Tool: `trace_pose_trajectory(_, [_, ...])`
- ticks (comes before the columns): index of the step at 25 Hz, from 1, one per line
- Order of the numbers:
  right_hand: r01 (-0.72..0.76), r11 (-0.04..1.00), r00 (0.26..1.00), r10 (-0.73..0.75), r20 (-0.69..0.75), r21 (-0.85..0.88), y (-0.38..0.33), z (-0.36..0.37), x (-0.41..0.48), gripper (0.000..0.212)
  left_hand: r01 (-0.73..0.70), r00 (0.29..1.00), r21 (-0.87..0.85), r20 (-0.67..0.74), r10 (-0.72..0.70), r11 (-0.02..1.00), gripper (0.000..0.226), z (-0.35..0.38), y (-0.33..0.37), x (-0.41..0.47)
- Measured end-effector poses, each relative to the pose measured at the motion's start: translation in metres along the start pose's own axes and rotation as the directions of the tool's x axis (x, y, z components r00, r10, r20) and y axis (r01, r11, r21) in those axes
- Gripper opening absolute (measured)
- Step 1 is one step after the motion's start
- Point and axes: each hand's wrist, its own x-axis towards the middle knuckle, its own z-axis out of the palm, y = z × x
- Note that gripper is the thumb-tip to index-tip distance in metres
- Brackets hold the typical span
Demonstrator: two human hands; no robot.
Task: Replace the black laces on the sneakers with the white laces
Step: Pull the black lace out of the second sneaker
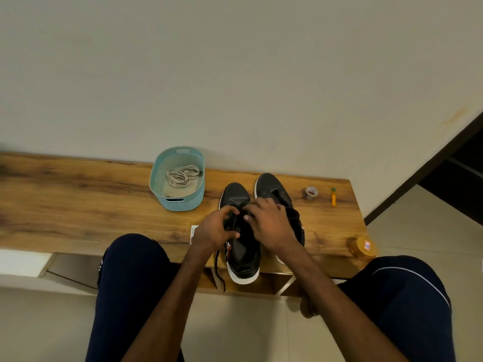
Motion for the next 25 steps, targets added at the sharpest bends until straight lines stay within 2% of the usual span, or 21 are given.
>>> trace_pose_trajectory(1, [0.031, 0.999, 0.998, -0.028, 0.062, -0.040, -0.008, 0.011, 0.000, 0.032, -0.005, 1.000, 0.007, 0.001, 0.005, 1.000, 0.058, 0.000, 0.001, -0.001])
trace_pose_trajectory(3, [0.021, 0.995, 0.999, -0.017, 0.038, -0.095, -0.011, 0.024, 0.000, 0.029, -0.012, 1.000, 0.033, -0.001, 0.012, 0.999, 0.059, -0.001, 0.002, -0.003])
trace_pose_trajectory(5, [-0.032, 0.998, 0.995, 0.038, -0.097, 0.062, -0.006, 0.025, 0.000, 0.017, -0.009, 1.000, 0.049, -0.004, 0.009, 0.999, 0.058, -0.002, 0.001, -0.003])
trace_pose_trajectory(6, [-0.082, 0.970, 0.976, 0.125, -0.180, 0.230, -0.002, 0.019, 0.001, 0.011, -0.002, 1.000, 0.055, -0.006, 0.003, 0.998, 0.058, -0.003, 0.000, -0.003])
trace_pose_trajectory(7, [-0.130, 0.889, 0.927, 0.266, -0.263, 0.439, 0.004, 0.008, 0.005, 0.007, 0.006, 1.000, 0.060, -0.008, -0.006, 0.998, 0.057, -0.004, 0.000, -0.002])
trace_pose_trajectory(8, [-0.153, 0.759, 0.843, 0.435, -0.318, 0.633, 0.013, -0.008, 0.008, 0.007, 0.012, 1.000, 0.067, -0.010, -0.011, 0.998, 0.056, -0.005, 0.001, -0.003])
trace_pose_trajectory(9, [-0.151, 0.644, 0.746, 0.572, -0.341, 0.750, 0.024, -0.025, 0.010, 0.009, 0.015, 1.000, 0.077, -0.012, -0.014, 0.997, 0.056, -0.005, 0.002, -0.003])
trace_pose_trajectory(10, [-0.165, 0.624, 0.686, 0.629, -0.366, 0.763, 0.036, -0.041, 0.010, 0.011, 0.014, 1.000, 0.091, -0.015, -0.013, 0.996, 0.056, -0.005, 0.002, -0.004])
trace_pose_trajectory(11, [-0.211, 0.676, 0.694, 0.612, -0.379, 0.706, 0.047, -0.054, 0.009, 0.013, 0.010, 1.000, 0.109, -0.018, -0.008, 0.994, 0.055, -0.004, 0.003, -0.003])
trace_pose_trajectory(13, [-0.319, 0.748, 0.815, 0.530, -0.235, 0.583, 0.054, -0.061, 0.007, 0.015, 0.004, 1.000, 0.155, -0.023, -0.001, 0.988, 0.052, -0.002, 0.004, -0.003])
trace_pose_trajectory(15, [-0.383, 0.742, 0.883, 0.470, -0.019, 0.550, 0.046, -0.049, 0.009, 0.014, 0.007, 1.000, 0.194, -0.028, -0.001, 0.981, 0.046, -0.002, 0.005, -0.002])
trace_pose_trajectory(17, [-0.372, 0.710, 0.901, 0.430, 0.050, 0.598, 0.037, -0.036, 0.014, 0.011, 0.009, 0.999, 0.221, -0.041, 0.000, 0.975, 0.042, -0.001, 0.005, -0.003])
trace_pose_trajectory(19, [-0.320, 0.668, 0.890, 0.455, -0.029, 0.672, 0.033, -0.029, 0.021, 0.013, -0.012, 0.998, 0.270, -0.063, 0.030, 0.963, 0.044, 0.001, 0.005, -0.004])
trace_pose_trajectory(20, [-0.296, 0.685, 0.877, 0.472, -0.096, 0.666, 0.032, -0.027, 0.022, 0.019, -0.022, 0.996, 0.312, -0.079, 0.049, 0.950, 0.047, 0.003, 0.004, -0.004])
trace_pose_trajectory(21, [-0.282, 0.736, 0.869, 0.468, -0.161, 0.616, 0.032, -0.024, 0.022, 0.028, -0.030, 0.993, 0.378, -0.094, 0.071, 0.925, 0.049, 0.006, 0.005, -0.002])
trace_pose_trajectory(23, [-0.263, 0.876, 0.890, 0.383, -0.249, 0.404, 0.029, -0.014, 0.014, 0.044, -0.052, 0.985, 0.526, -0.114, 0.131, 0.849, 0.048, 0.012, 0.009, 0.002])
trace_pose_trajectory(25, [-0.196, 0.936, 0.935, 0.268, -0.233, 0.293, 0.015, 0.002, -0.001, 0.051, -0.058, 0.978, 0.574, -0.130, 0.161, 0.817, 0.039, 0.018, 0.013, 0.008])
